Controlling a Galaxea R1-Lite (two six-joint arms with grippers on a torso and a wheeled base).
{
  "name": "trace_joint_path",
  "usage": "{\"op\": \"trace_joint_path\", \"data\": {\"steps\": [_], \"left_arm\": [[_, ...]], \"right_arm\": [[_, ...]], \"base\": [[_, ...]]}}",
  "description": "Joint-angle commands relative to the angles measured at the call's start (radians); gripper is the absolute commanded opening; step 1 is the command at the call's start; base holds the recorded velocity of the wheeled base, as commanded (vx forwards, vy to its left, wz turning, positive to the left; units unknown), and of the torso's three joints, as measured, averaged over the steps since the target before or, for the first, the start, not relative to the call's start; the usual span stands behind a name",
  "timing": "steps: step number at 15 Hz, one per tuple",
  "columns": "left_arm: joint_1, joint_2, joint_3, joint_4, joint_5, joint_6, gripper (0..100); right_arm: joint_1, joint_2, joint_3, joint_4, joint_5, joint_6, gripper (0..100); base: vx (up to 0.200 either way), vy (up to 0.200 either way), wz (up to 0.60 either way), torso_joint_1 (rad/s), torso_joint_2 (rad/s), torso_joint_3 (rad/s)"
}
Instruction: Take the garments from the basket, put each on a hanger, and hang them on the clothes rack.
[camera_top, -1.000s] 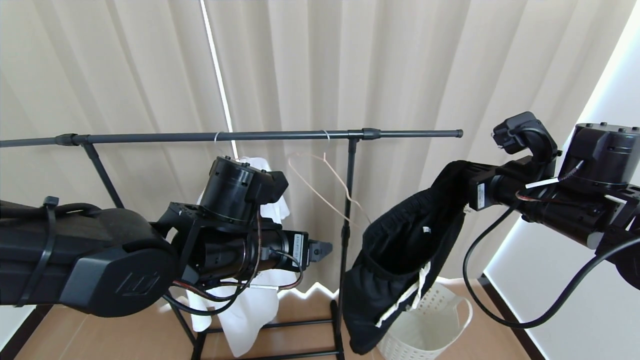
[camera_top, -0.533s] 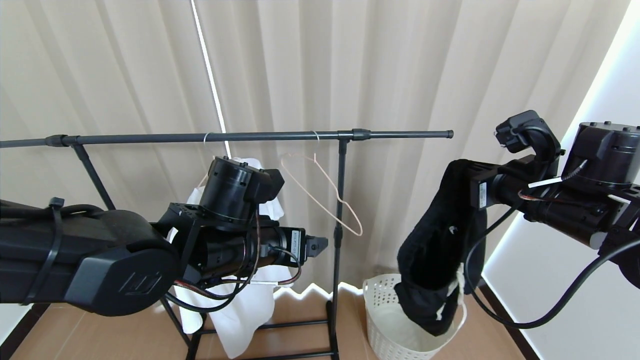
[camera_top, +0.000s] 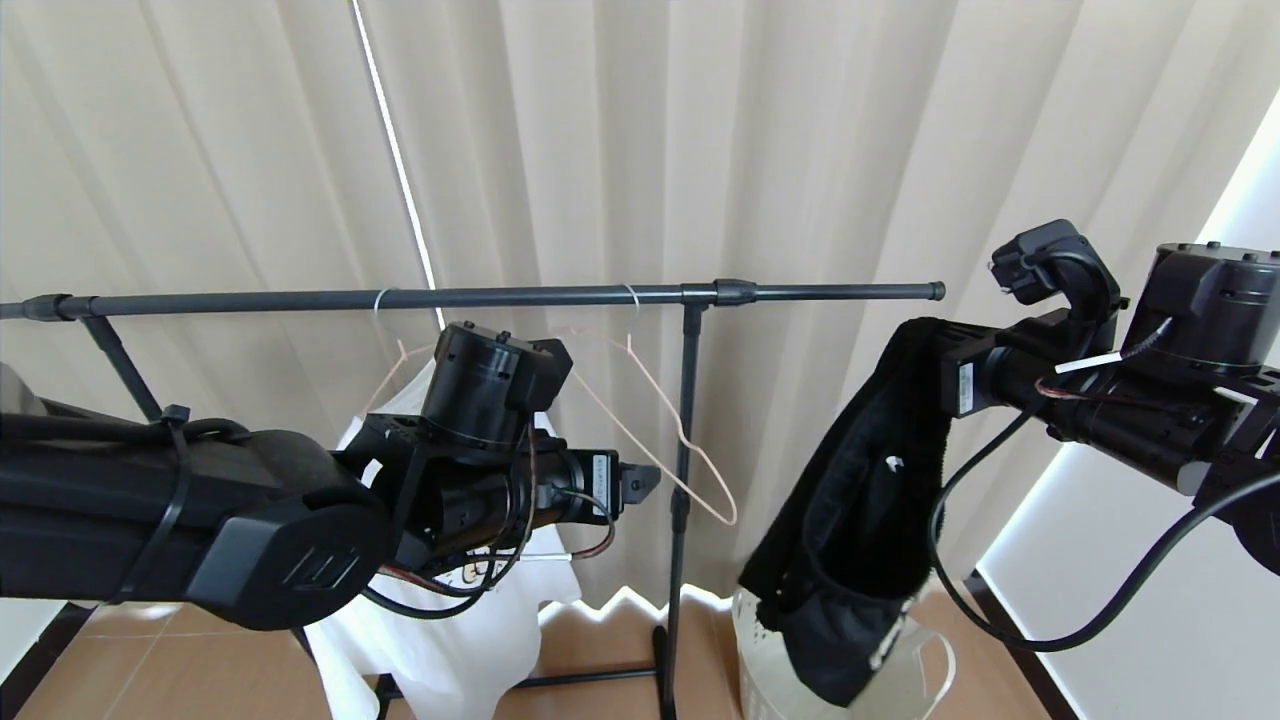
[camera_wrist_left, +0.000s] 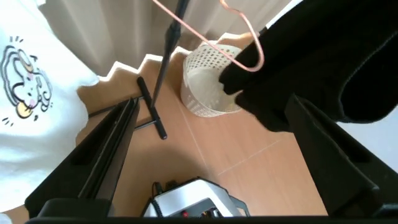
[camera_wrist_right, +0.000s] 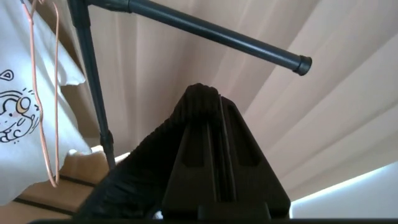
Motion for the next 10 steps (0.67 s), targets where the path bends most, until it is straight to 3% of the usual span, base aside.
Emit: {"op": "trace_joint_path", "data": {"steps": [1, 2, 4, 5, 7, 9, 10], "left_arm": [[-0.009, 0.051, -0.041, -0.022, 0.045, -0.007, 100], [-0.01, 0.07, -0.083, -0.02, 0.086, -0.053, 100], [-0.007, 0.117, -0.162, 0.001, 0.111, -0.072, 100], [-0.002, 0.177, -0.239, 0.053, 0.184, -0.075, 100], [0.014, 0.275, -0.34, 0.072, 0.247, -0.109, 100], [0.027, 0.318, -0.396, 0.072, 0.252, -0.113, 100], [0.037, 0.372, -0.52, 0.072, 0.252, -0.124, 100]], "right_arm": [[0.0, -0.004, 0.001, -0.003, 0.0, 0.0, 0], [0.0, -0.007, 0.001, -0.004, -0.001, 0.0, 0], [0.0, -0.017, -0.001, -0.004, -0.001, -0.002, 0], [0.0, -0.024, -0.003, -0.007, 0.0, -0.019, 0], [0.001, -0.037, 0.001, -0.007, 0.0, -0.023, 0], [0.001, -0.05, 0.004, -0.007, 0.0, -0.023, 0], [0.001, -0.069, 0.007, -0.006, 0.0, -0.023, 0]], "base": [[0.0, 0.0, 0.0, 0.0, 0.0, 0.0], [0.0, 0.0, 0.0, 0.0, 0.0, 0.0], [0.0, 0.0, 0.0, 0.0, 0.0, 0.0], [0.0, 0.0, 0.0, 0.0, 0.0, 0.0], [0.0, 0.0, 0.0, 0.0, 0.0, 0.0], [0.0, 0.0, 0.0, 0.0, 0.0, 0.0], [0.0, 0.0, 0.0, 0.0, 0.0, 0.0]]}}
